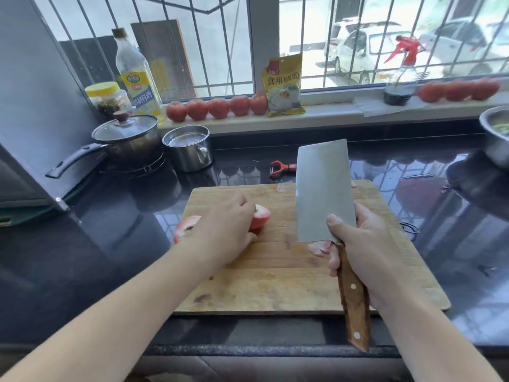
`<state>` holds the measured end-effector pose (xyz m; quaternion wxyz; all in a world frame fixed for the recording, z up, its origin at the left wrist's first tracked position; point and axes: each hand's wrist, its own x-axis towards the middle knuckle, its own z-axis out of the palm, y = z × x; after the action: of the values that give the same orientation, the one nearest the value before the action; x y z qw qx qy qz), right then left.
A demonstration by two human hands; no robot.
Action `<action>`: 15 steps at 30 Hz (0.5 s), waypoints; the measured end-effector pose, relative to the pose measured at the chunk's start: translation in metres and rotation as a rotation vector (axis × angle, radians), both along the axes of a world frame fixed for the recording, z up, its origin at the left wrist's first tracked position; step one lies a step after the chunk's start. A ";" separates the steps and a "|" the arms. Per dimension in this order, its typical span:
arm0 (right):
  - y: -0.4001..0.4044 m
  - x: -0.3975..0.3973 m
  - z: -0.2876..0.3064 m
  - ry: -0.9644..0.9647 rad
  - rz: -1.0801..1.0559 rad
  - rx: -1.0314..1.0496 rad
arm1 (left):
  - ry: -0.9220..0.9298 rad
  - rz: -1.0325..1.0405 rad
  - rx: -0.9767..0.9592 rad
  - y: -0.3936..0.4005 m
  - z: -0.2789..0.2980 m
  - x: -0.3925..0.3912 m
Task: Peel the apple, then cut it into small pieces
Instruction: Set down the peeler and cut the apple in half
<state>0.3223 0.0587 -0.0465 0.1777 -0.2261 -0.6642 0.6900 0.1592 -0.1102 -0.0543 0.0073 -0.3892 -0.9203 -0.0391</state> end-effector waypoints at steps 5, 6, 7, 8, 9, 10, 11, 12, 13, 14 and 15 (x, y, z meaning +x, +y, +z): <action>0.004 0.005 0.009 -0.029 0.005 0.031 | -0.089 0.004 0.145 -0.005 0.014 0.004; 0.007 0.005 0.011 -0.043 0.012 0.066 | -0.359 0.069 0.253 -0.004 0.018 0.007; 0.009 0.006 0.014 -0.061 0.023 0.114 | -0.696 0.140 0.370 -0.004 0.021 0.013; 0.013 0.005 0.016 -0.083 0.036 0.166 | -0.966 0.208 0.429 -0.002 0.022 0.018; 0.016 0.004 0.018 -0.106 0.052 0.213 | -1.099 0.239 0.426 -0.001 0.022 0.021; 0.019 0.002 0.020 -0.130 0.067 0.258 | -1.108 0.256 0.376 0.000 0.019 0.021; 0.020 0.000 0.023 -0.161 0.083 0.316 | -1.058 0.274 0.326 0.001 0.016 0.023; 0.020 -0.002 0.026 -0.196 0.100 0.385 | -0.969 0.296 0.268 0.001 0.013 0.023; 0.020 -0.003 0.030 -0.229 0.121 0.449 | -0.844 0.326 0.212 0.001 0.012 0.024; 0.018 -0.003 0.033 -0.248 0.140 0.493 | -0.691 0.339 0.171 -0.002 0.009 0.025; 0.017 -0.002 0.035 -0.251 0.156 0.512 | -0.540 0.343 0.149 -0.007 0.005 0.028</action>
<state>0.3202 0.0754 -0.0113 0.0917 -0.2059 -0.8489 0.4780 0.1877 -0.1171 -0.0497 -0.2020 -0.2023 -0.9358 -0.2061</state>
